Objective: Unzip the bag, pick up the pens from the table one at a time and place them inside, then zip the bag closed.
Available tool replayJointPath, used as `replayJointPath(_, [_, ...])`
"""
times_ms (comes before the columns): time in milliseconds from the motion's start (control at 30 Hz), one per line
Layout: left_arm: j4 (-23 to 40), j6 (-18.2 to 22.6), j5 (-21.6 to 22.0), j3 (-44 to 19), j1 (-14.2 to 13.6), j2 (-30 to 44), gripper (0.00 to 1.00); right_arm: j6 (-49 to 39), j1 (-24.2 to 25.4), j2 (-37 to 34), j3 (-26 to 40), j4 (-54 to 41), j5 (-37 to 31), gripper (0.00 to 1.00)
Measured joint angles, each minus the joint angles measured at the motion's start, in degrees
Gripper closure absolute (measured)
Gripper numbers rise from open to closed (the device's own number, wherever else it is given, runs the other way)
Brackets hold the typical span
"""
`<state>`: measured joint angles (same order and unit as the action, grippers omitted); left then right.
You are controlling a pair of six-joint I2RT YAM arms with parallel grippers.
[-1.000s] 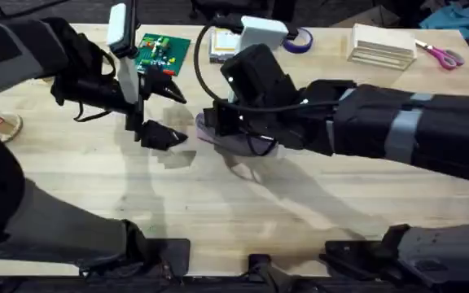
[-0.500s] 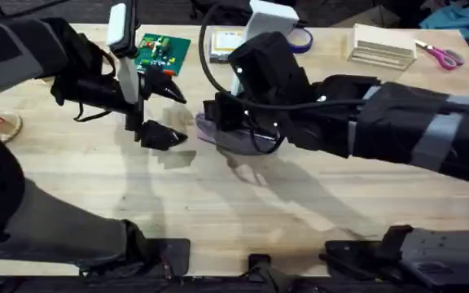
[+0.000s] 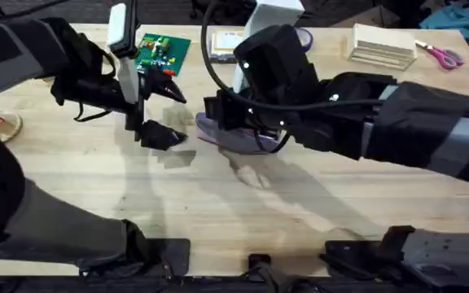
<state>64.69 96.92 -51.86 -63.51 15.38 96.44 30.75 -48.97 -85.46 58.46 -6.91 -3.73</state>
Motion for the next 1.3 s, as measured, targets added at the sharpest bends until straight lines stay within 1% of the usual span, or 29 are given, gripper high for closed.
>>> replayJointPath(367, [0.0,0.0,-0.1,0.0,0.0,0.0,0.007,-1.8,0.0,2.7,0.0,-2.6,-0.1,0.971])
replayJointPath(600, [-1.0,0.0,-3.7,0.0,-0.2,0.0,0.007,-2.5,0.0,3.4,0.0,-3.9,-0.8,0.971])
replayJointPath(700, [-1.5,0.0,-3.9,0.0,-1.1,0.0,0.007,-2.5,0.0,3.4,0.0,-3.9,-0.9,0.971])
replayJointPath(833, [-2.9,0.0,-3.9,0.0,-3.5,0.1,0.008,-2.5,0.0,3.4,0.0,-3.9,-1.0,0.971])
replayJointPath(967, [-4.3,0.0,-4.1,-0.1,-5.5,1.9,0.007,-2.5,0.0,3.4,0.0,-3.9,-1.0,0.971])
replayJointPath(1167, [-5.4,0.0,-4.6,-0.1,-6.5,6.4,0.007,-2.5,0.0,3.4,0.0,-3.9,-1.0,0.971])
replayJointPath(1300, [-6.0,0.0,-5.7,-0.1,-6.6,8.1,0.007,-2.5,0.0,3.4,0.0,-3.9,-1.0,0.971])
